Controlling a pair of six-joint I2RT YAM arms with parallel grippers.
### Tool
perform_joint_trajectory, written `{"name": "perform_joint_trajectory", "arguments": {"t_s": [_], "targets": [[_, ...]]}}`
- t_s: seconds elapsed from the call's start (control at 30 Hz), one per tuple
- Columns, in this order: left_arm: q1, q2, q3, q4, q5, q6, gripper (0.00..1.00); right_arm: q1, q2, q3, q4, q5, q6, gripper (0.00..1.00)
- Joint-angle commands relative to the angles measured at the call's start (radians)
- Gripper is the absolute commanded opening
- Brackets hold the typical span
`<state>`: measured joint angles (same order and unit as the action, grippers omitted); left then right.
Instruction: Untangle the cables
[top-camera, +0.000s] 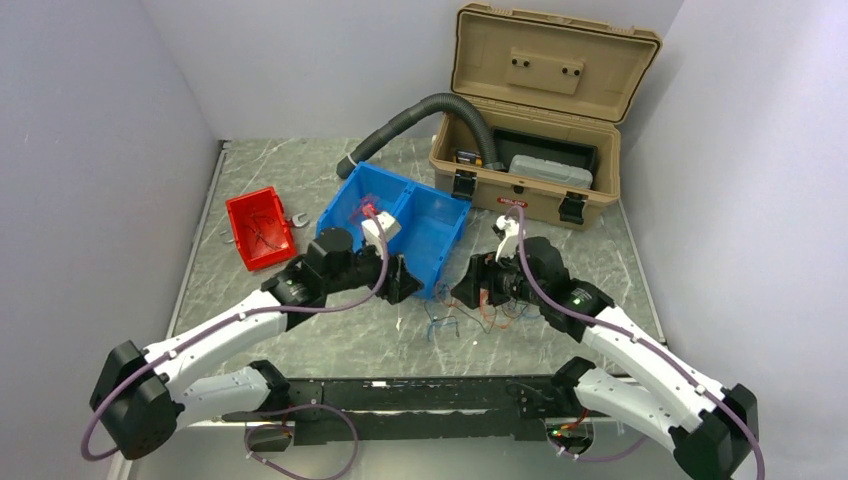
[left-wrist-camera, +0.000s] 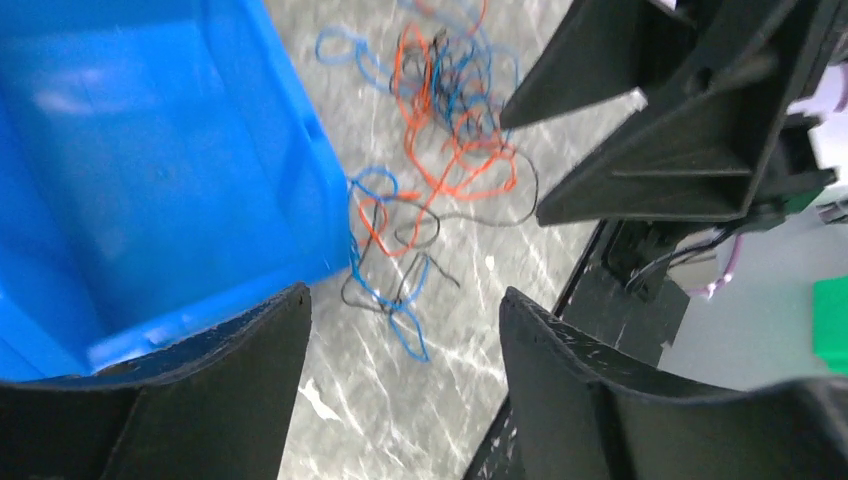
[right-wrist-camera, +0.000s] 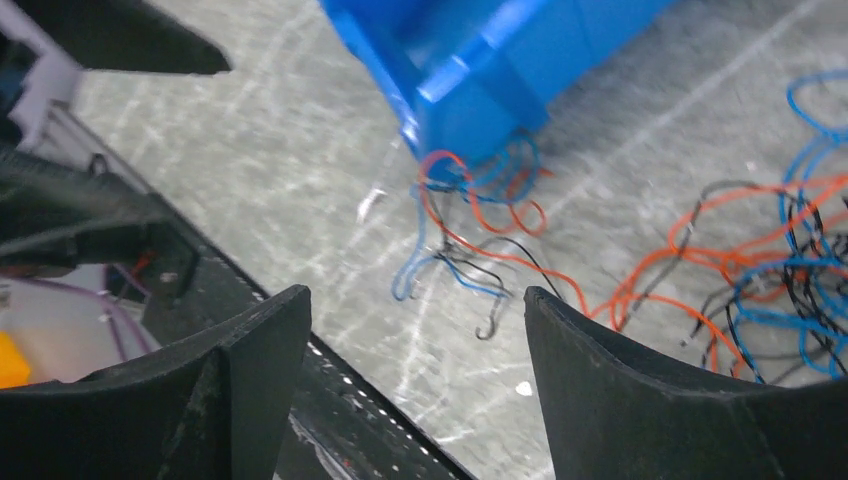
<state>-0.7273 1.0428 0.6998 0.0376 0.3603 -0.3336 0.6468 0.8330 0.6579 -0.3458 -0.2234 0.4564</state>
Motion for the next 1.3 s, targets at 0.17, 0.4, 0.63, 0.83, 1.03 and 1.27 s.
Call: {"name": "perform_joint_trajectory", "arguments": {"t_s": [0.17, 0.4, 0.63, 0.83, 1.03, 1.27], "targets": [[-0.182, 0.161, 0.018, -0.079, -0.195, 0.001, 0.79, 0.002, 0.108, -0.074, 0.016, 0.150, 0.023, 0.99], [-0.219, 0.291, -0.034, 0.057, -0.180, -0.132, 0.73, 0.008, 0.272, -0.035, 0.137, 0.073, -0.061, 0.93], [-0.223, 0.385, -0.080, 0.198, -0.204, -0.253, 0.73, 0.024, 0.381, -0.024, 0.202, 0.092, -0.104, 0.85], [-0.237, 0.492, -0.010, 0.168, -0.222, -0.259, 0.53, 0.027, 0.392, -0.046, 0.243, 0.091, -0.085, 0.47], [-0.239, 0.490, 0.010, 0.106, -0.217, -0.244, 0.00, 0.026, 0.337, -0.056, 0.221, 0.155, -0.046, 0.00], [-0.237, 0.198, -0.004, -0.143, -0.297, -0.160, 0.00, 0.016, 0.248, -0.053, 0.015, 0.563, 0.114, 0.00]]}}
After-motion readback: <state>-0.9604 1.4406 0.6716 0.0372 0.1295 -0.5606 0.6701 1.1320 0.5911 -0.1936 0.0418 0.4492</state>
